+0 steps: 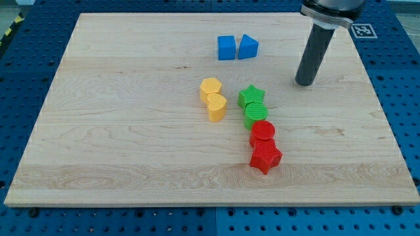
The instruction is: Put your hand vertically below the blue triangle
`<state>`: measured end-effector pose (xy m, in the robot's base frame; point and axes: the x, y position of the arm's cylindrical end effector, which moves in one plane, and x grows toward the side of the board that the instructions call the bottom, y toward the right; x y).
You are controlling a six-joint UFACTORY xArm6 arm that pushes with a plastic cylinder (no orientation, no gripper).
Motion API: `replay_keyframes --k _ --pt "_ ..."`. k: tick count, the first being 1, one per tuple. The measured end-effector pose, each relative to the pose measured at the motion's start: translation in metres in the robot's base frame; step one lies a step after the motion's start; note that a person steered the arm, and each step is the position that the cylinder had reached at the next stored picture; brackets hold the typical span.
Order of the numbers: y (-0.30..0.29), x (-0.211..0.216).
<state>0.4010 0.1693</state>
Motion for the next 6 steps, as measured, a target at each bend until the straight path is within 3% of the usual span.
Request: replay_keyframes --k 3,6 --pt "-0.042 0.000" --pt "-0.146 0.000"
